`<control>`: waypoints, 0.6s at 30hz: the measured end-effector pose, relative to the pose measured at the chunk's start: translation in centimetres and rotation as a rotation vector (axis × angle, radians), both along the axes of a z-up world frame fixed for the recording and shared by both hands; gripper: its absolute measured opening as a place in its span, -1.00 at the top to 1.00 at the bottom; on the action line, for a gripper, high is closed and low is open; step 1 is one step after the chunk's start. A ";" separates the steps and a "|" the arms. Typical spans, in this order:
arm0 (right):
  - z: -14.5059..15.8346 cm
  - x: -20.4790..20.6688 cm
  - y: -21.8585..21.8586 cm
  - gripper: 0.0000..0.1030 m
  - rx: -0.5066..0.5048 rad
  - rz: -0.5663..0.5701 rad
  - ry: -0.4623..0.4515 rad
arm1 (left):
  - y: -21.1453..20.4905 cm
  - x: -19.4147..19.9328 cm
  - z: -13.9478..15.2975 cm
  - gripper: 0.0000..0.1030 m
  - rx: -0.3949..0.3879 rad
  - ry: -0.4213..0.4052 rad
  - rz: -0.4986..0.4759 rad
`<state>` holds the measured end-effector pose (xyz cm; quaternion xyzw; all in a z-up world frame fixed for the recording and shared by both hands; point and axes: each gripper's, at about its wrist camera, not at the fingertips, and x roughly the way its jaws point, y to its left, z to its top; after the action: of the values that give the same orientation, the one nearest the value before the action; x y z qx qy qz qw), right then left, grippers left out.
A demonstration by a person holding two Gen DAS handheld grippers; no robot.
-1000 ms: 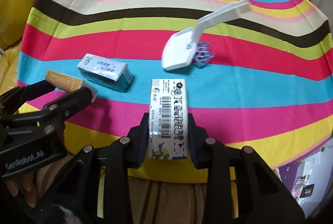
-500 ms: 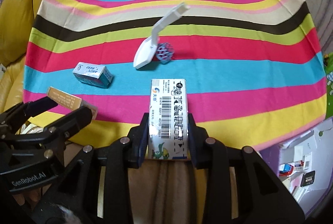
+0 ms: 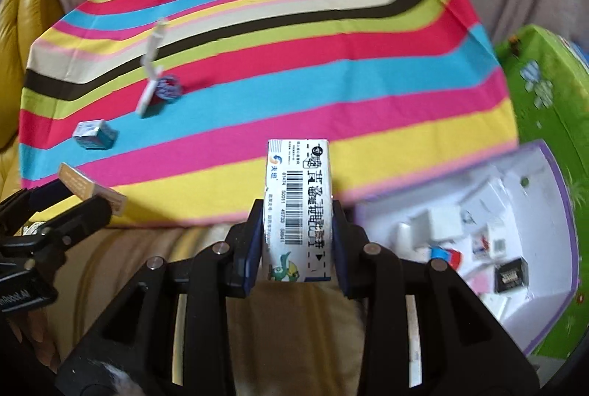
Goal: Organize rigid objects
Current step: 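Carry tan box with left tool while right tool carries barcode box to purple box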
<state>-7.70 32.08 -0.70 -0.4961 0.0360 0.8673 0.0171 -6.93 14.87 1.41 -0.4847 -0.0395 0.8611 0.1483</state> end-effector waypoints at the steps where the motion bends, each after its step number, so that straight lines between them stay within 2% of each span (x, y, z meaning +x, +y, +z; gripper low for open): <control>1: 0.0 0.4 1.0 0.27 -0.001 -0.017 0.000 | 0.7 0.1 0.1 -0.62 0.000 0.002 -0.014; 7: -0.1 2.2 5.4 0.27 0.019 -0.091 -0.003 | 5.3 1.0 0.3 -0.62 -0.010 0.010 -0.121; 18: -1.8 5.1 13.1 0.27 0.033 -0.245 -0.060 | 12.4 3.0 0.6 -0.62 -0.031 0.027 -0.304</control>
<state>-2.59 45.15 -2.46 -0.5135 0.0818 0.8439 0.1322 -3.90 27.31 2.02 -0.4756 0.0498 0.8356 0.2701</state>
